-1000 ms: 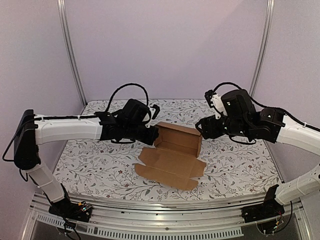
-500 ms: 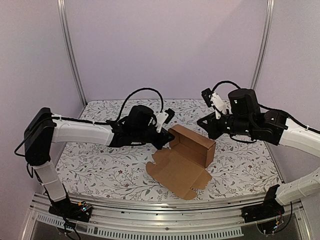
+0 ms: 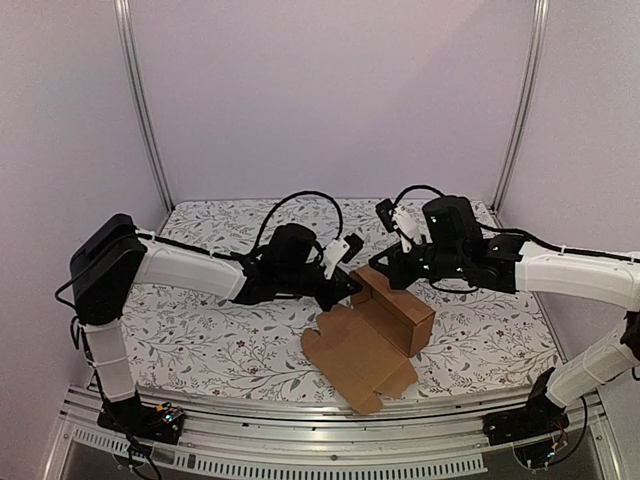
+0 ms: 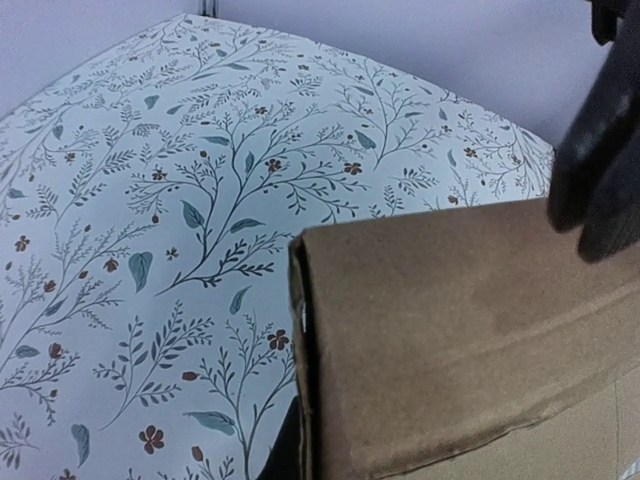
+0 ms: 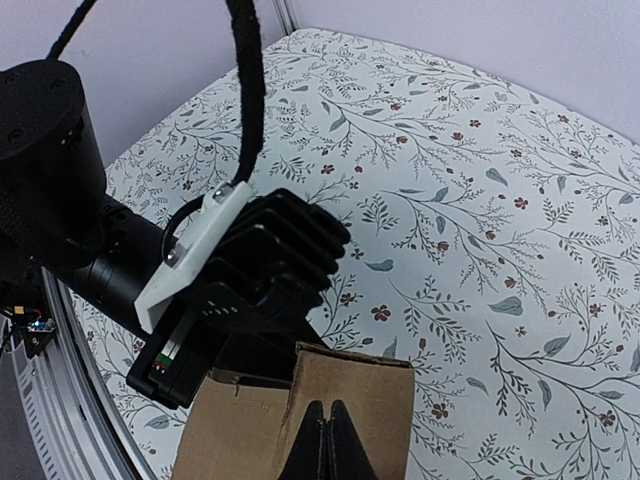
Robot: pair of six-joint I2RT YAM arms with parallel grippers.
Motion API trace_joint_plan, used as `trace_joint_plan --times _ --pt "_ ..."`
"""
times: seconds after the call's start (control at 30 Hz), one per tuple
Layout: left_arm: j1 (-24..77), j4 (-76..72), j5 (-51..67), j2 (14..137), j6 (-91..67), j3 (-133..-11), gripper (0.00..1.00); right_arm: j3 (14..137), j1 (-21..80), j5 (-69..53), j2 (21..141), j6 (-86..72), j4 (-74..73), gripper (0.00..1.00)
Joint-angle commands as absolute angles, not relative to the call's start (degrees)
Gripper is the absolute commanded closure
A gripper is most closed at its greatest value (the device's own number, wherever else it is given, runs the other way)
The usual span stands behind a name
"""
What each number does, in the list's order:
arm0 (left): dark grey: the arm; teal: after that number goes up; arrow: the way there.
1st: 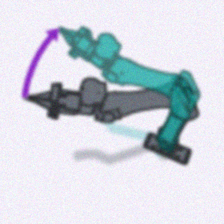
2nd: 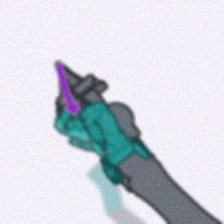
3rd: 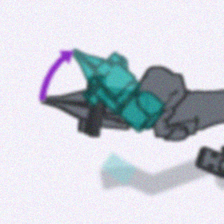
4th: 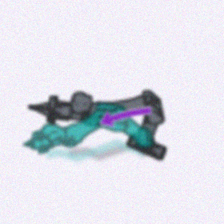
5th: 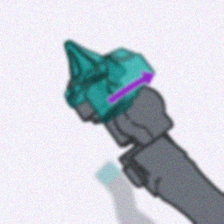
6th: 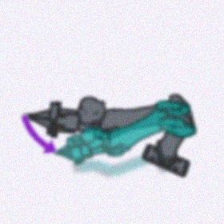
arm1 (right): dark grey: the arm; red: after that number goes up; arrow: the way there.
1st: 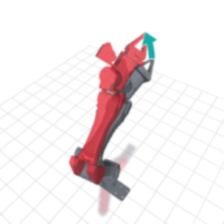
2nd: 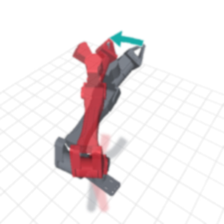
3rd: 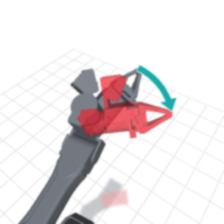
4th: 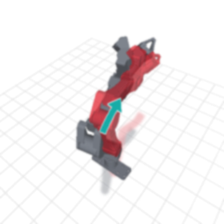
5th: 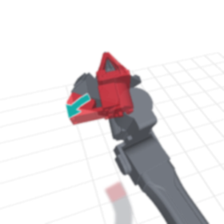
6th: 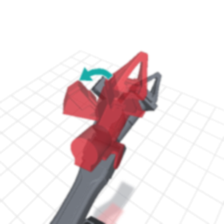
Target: Fold the paper box
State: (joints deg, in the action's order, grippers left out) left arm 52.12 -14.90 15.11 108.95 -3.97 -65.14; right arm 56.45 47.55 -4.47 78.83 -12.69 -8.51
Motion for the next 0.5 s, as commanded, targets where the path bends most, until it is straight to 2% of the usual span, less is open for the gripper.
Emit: trace_joint_plan --times 0.0,0.47 --pt "52.82 -19.30 17.32 111.10 -2.71 -64.94 1.00 56.23 47.21 -5.46 81.67 -13.29 -2.09 1.00" --pt "53.92 -20.83 11.58 113.85 -1.14 -64.32 1.00 53.37 47.24 -2.64 88.50 -14.59 7.34 1.00"
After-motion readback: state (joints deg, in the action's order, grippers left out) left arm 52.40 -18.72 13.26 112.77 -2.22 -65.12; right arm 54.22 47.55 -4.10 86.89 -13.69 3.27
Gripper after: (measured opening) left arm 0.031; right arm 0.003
